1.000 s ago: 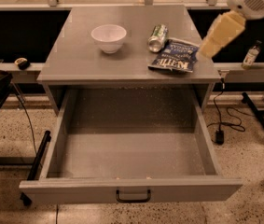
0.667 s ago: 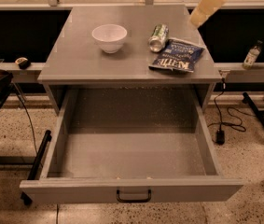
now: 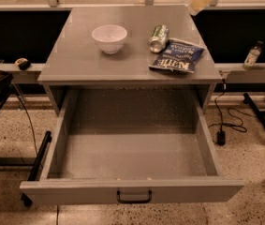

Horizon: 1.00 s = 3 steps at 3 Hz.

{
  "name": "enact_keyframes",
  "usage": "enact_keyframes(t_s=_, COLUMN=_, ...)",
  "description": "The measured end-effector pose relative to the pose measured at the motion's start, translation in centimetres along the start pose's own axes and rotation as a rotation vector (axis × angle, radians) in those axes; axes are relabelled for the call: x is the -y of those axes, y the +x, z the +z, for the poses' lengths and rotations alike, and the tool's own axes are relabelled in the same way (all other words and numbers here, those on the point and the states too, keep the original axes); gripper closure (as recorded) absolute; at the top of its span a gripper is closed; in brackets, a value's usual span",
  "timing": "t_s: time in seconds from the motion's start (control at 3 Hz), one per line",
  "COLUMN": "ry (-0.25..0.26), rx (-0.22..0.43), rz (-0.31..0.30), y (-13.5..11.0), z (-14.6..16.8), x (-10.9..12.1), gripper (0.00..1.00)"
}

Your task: Place green can into top drawer

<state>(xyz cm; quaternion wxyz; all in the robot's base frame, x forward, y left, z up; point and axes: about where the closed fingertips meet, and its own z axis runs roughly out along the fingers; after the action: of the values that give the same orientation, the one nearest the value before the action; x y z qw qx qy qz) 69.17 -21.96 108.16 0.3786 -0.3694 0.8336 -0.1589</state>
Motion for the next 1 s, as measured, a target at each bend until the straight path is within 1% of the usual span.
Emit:
enact_keyframes(t_s=0.33, ry=-0.094, rx=0.010, rz=0.099, y=0.4, z=2.5, x=-1.9, gripper=0.00)
enact_keyframes(t_s=0.67, ry=-0.168, rx=0.036, rz=0.236, y=-0.9, z=5.6, x=-4.9, gripper=0.00)
enact_keyframes(t_s=1.0, ry=-0.169, rx=0.033, rz=0.348, y=-2.0, z=9.0, x=-7.5, gripper=0.00)
